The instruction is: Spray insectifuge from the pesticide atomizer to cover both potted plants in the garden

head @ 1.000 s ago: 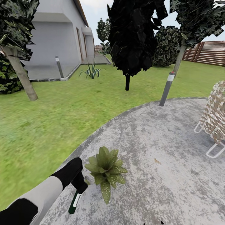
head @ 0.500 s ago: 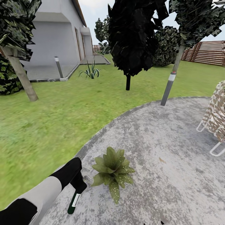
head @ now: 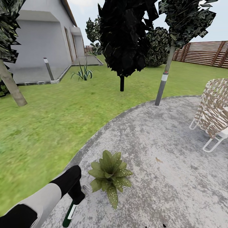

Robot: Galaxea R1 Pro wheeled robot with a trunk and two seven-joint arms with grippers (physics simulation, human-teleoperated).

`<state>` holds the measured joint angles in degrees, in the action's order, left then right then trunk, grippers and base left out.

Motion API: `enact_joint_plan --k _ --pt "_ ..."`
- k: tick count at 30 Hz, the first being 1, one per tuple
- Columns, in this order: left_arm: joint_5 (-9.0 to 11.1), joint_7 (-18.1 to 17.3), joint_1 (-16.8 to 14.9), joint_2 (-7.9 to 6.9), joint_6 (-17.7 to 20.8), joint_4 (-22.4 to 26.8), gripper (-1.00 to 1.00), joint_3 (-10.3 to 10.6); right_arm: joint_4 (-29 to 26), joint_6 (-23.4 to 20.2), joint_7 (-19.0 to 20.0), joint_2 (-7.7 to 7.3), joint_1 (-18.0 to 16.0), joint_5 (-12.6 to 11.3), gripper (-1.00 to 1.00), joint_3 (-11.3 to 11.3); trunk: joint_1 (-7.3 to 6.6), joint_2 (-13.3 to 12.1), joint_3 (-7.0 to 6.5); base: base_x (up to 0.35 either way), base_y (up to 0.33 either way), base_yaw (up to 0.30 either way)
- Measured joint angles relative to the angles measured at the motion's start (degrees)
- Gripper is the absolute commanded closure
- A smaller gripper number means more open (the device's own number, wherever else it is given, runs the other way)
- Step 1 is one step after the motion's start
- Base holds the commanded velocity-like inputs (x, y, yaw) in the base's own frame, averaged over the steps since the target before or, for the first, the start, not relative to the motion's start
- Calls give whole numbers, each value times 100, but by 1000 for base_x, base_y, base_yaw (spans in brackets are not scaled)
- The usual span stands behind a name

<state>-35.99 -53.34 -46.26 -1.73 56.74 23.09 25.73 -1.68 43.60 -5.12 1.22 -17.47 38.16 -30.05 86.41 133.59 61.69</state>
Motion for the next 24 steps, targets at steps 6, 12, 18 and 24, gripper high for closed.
enact_joint_plan --k 6,12,18,24 --pt "81 348 73 -9 3 49 100 -112 -1 0 -3 0 0 0 -100 -7 0 0 0 0 0 0" --pt "85 331 74 -9 -35 84 100 -545 -1 0 -5 -8 0 0 -100 -7 0 0 0 -4 0 0" --pt "81 369 73 -5 -49 97 100 -652 -1 -1 -6 -9 0 0 -100 -7 3 0 0 -232 122 0" --pt "73 383 74 -17 -44 100 100 -657 -1 0 -7 -9 0 0 -100 -7 0 0 0 -42 171 0"
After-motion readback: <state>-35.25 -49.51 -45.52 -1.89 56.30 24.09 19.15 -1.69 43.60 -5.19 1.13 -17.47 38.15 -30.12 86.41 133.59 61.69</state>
